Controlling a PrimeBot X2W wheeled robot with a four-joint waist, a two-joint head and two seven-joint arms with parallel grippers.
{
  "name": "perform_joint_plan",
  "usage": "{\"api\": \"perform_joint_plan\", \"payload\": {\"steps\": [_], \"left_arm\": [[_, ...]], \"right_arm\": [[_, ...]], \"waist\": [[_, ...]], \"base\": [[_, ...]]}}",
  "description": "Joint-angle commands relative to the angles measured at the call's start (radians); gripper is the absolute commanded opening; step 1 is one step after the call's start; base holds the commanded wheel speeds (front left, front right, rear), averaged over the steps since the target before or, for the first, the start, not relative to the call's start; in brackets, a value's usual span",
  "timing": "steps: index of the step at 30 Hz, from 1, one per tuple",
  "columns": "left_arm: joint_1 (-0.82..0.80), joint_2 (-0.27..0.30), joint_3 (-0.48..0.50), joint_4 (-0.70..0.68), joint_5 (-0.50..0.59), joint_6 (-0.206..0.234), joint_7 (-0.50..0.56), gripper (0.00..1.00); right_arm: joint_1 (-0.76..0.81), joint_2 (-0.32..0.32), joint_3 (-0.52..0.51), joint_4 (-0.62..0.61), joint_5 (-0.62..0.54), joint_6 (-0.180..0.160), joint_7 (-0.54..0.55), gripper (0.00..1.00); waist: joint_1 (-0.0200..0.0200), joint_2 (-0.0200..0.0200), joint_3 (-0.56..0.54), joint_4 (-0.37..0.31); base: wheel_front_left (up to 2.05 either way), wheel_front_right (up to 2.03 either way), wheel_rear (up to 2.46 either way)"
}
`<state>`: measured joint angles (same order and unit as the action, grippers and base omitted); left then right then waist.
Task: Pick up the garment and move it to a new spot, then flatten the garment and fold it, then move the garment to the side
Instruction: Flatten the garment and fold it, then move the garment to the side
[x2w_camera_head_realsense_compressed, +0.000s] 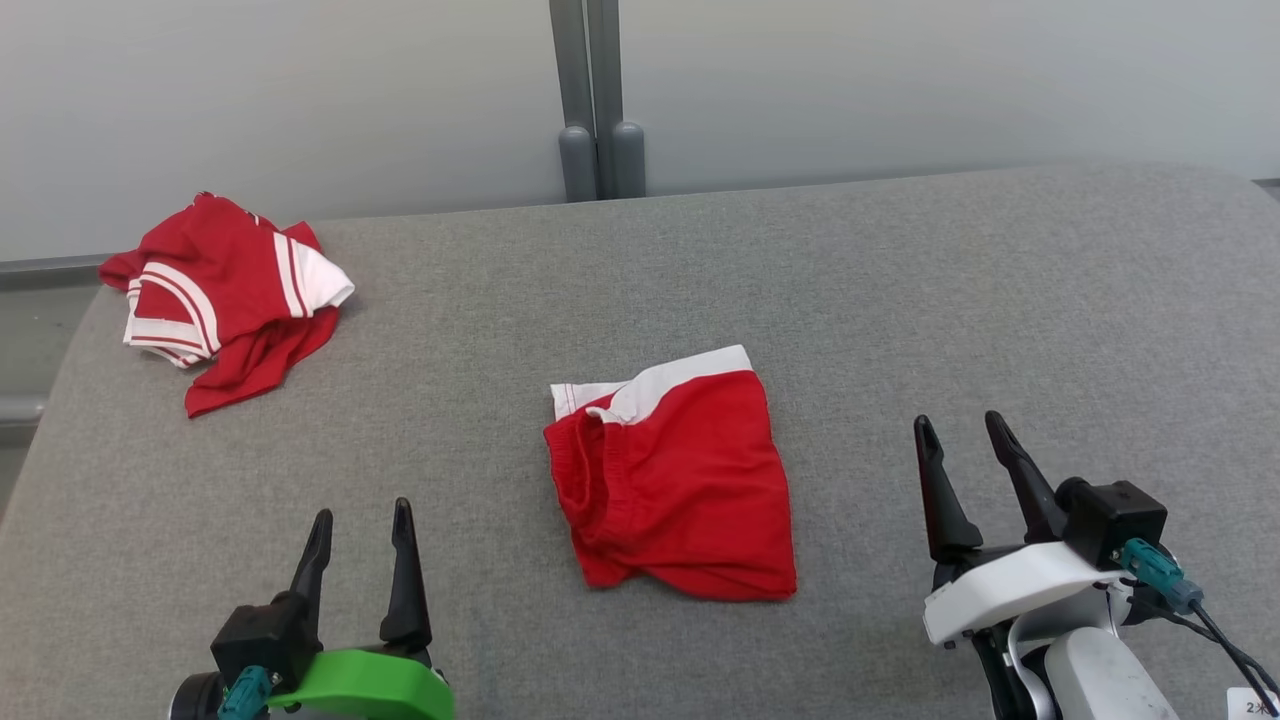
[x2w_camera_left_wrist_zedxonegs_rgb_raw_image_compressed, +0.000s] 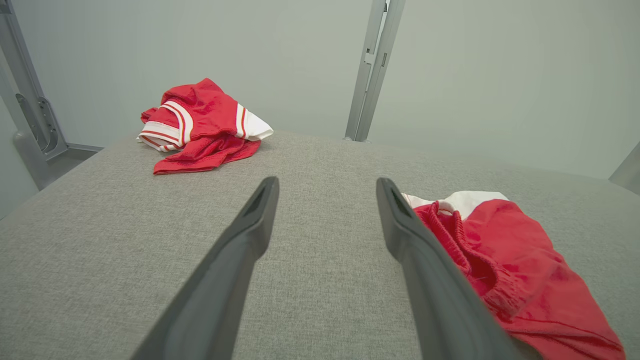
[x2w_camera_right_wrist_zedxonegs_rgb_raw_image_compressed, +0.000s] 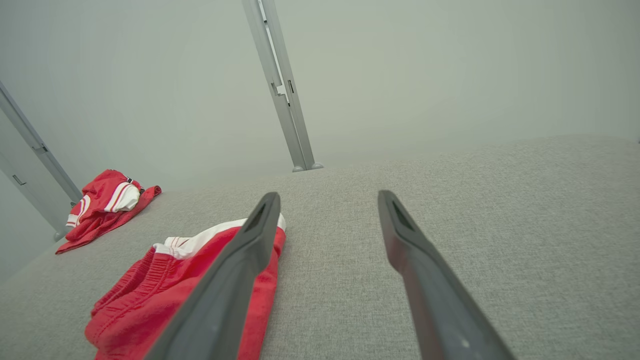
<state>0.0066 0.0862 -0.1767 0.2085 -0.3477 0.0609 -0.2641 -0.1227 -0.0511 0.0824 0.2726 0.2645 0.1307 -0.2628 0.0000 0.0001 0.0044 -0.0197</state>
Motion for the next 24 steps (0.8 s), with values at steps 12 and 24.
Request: {"api": "perform_joint_plan", "payload": {"steps": [12,24], "left_arm": [[0.008,-0.017,0.030,0.023,0.037,-0.028,0.000,1.00],[-0.014,-0.027,0.027,0.031,0.045,-0.042,0.000,1.00]], "right_arm": [[0.009,0.000,0.009,0.029,0.008,0.000,-0.003,1.00],[-0.117,-0.013,-0.021,0.150,-0.056,0.000,0.135,1.00]], "waist": [[0.0000,-0.0001,-0.003,0.010],[0.0000,-0.0001,0.021,0.054]], "base": [[0.00,0.00,0.00],[0.00,0.00,0.00]]}}
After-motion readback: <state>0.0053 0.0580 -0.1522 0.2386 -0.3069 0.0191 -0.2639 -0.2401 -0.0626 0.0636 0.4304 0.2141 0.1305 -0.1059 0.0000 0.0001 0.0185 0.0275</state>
